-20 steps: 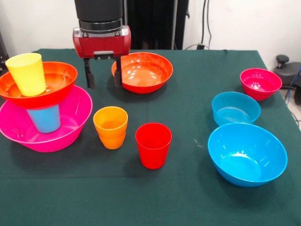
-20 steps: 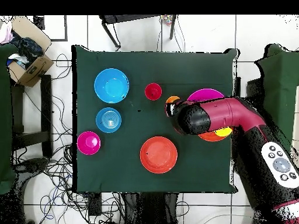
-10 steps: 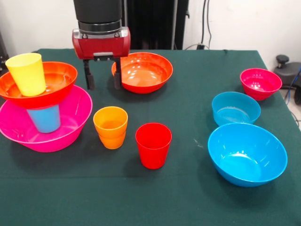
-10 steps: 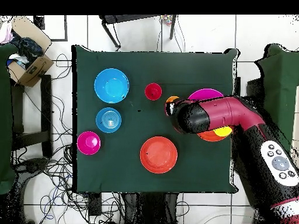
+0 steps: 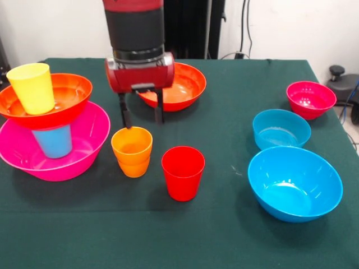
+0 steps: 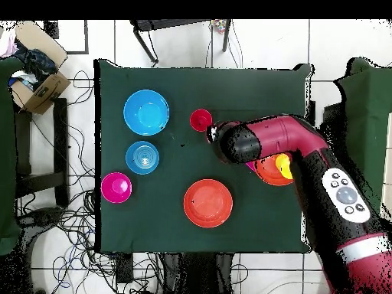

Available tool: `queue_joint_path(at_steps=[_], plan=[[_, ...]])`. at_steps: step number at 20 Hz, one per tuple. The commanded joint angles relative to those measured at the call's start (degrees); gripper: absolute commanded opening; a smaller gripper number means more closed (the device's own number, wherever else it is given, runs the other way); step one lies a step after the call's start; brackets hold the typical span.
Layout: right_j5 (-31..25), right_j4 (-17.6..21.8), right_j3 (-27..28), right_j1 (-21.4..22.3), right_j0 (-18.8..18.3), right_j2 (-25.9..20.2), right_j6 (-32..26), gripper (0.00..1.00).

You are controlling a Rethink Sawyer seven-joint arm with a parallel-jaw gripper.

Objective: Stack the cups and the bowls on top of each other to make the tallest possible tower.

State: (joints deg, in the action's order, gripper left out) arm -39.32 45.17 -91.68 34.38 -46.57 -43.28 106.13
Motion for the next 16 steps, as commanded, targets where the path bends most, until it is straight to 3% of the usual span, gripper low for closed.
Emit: queue_joint_path(at_steps=[1,6,16], plan=[[-1.02,7.33,7.93,-8.87,3.53,0.45,-18.53,1.0],[-2.04,8.0,9.34,-10.38,3.78,1.28,-18.62,1.0],[-6.75,5.91,7.21,-7.88,3.79,3.45,-14.54,1.0]])
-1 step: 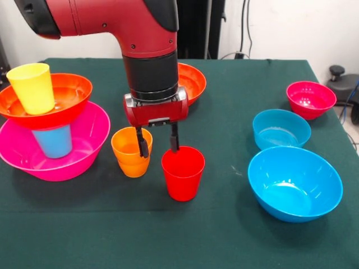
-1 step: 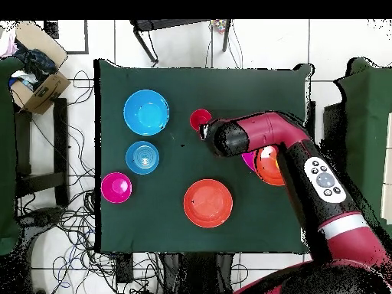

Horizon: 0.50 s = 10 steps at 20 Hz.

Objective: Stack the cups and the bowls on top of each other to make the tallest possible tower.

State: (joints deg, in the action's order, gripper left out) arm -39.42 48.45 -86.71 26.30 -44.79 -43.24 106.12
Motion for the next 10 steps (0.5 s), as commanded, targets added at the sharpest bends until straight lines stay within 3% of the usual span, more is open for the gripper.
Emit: queue_joint_path(at_steps=[1,10], plan=[[-6.89,2.47,1.95,0.5,2.11,3.6,-14.03,1.0],[-8.97,0.59,-2.4,4.98,1.18,3.57,-12.34,1.0]])
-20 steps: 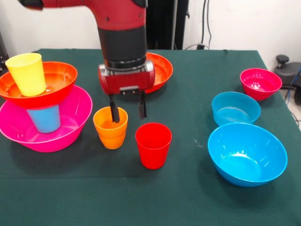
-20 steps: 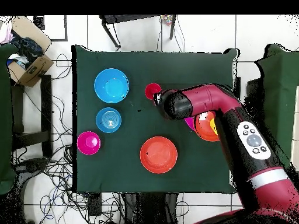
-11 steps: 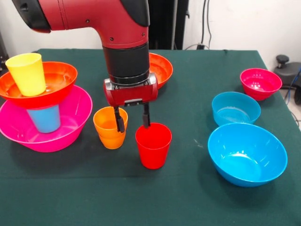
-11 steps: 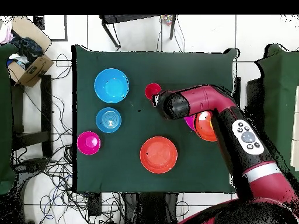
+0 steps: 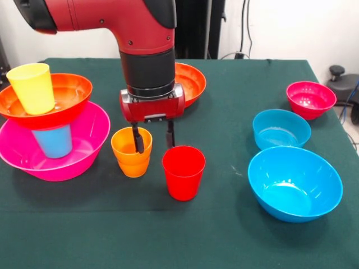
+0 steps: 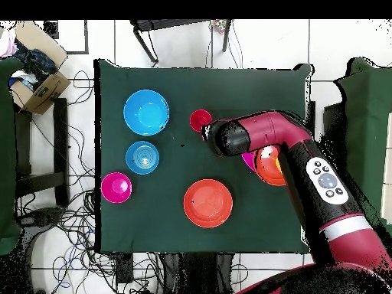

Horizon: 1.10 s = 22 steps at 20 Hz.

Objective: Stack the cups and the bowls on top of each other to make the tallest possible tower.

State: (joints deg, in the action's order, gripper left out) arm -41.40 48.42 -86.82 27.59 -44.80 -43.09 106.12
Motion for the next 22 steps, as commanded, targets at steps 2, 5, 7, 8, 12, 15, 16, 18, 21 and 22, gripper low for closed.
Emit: queue_joint_path(at_steps=[2,5,7,8,12,15,16,18,21,22], plan=[[-7.21,0.88,-3.25,3.66,0.69,3.24,-13.71,1.0],[-7.33,0.83,-3.9,3.27,0.19,3.32,-13.81,1.0],[-7.32,1.14,-3.96,2.39,0.07,3.35,-14.27,1.0],[-7.17,1.26,-3.94,2.07,0.09,3.47,-13.99,1.0],[-6.76,1.58,-3.76,0.76,0.12,3.81,-13.51,1.0],[-6.25,2.05,-3.68,0.06,0.23,4.05,-13.44,1.0],[-6.07,2.17,-3.74,-0.09,0.2,4.07,-13.48,1.0],[-5.62,2.31,-4.12,-0.3,-0.04,4.22,-13.24,1.0],[-5.46,2.19,-4.19,-1.07,-0.32,4.5,-12.86,1.0],[-5.47,2.1,-4.22,-1.13,-0.36,4.65,-12.5,1.0]])
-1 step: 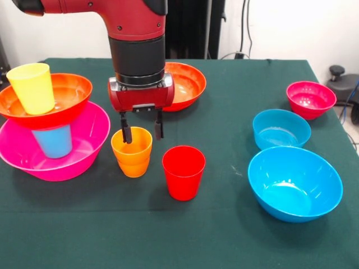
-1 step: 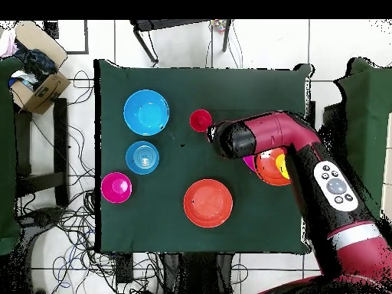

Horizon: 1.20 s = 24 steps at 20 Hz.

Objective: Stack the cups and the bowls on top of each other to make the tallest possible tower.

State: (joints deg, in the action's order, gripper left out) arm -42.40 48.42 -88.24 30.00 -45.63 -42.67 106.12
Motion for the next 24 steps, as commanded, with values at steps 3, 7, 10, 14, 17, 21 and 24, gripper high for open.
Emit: queue_joint_path(at_steps=[3,7,10,14,17,21,24], plan=[[-4.98,2.08,-2.66,-3.99,0.21,4.39,-13.31,1.0],[-5.27,2.82,-2.32,-5.06,-0.34,4.91,-15.01,1.0],[-5.62,2.97,-2.26,-5.54,-0.76,5.25,-15.55,1.0],[-5.7,3.24,-2.08,-6.16,-1.51,5.67,-16.11,1.0],[-5.53,3.42,-1.82,-7.04,-2.38,5.62,-17.26,1.0],[-5.16,4.01,-0.67,-8.57,-2.66,5.82,-17.31,1.0],[-4.93,4.59,0.52,-9.98,-2.66,5.79,-18.03,1.0]])
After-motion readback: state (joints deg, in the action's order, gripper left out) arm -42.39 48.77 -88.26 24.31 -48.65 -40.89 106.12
